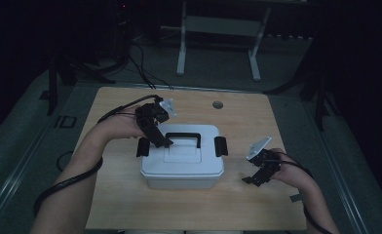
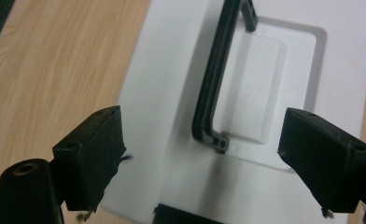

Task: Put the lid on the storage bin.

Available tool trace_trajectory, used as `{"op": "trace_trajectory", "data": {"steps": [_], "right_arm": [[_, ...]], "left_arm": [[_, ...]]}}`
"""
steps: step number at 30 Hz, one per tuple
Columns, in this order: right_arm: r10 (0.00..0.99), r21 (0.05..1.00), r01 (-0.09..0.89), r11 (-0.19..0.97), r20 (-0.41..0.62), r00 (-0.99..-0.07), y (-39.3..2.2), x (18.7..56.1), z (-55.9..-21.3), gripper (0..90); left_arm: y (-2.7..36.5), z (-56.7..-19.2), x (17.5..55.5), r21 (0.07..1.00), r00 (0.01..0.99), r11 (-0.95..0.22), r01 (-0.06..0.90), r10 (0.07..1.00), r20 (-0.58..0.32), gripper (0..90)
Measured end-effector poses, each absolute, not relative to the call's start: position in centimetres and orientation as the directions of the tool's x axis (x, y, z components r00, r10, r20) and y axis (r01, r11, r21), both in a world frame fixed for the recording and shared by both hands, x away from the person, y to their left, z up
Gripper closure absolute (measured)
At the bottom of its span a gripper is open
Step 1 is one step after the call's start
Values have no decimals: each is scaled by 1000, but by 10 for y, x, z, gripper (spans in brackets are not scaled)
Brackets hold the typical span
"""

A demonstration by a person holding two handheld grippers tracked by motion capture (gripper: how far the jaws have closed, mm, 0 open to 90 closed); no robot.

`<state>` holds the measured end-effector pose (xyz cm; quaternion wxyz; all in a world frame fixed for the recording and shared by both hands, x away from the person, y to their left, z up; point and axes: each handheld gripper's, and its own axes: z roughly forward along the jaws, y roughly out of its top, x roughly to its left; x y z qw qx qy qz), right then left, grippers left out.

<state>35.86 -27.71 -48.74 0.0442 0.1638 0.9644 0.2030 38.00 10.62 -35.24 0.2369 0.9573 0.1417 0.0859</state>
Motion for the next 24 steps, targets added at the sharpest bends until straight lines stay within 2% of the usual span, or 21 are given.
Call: {"op": "trace_trajectory", "data": {"steps": [15,24], "right_arm": [[399,444,346,827,-29,-916,-289,360,-487,156],[414,447,357,820,-34,-910,-292,360,-487,157]], "left_arm": [[159,-358,371,540,911,-784,305,406,75,143],[190,-375,365,542,886,-758,362,461,53,143]]}}
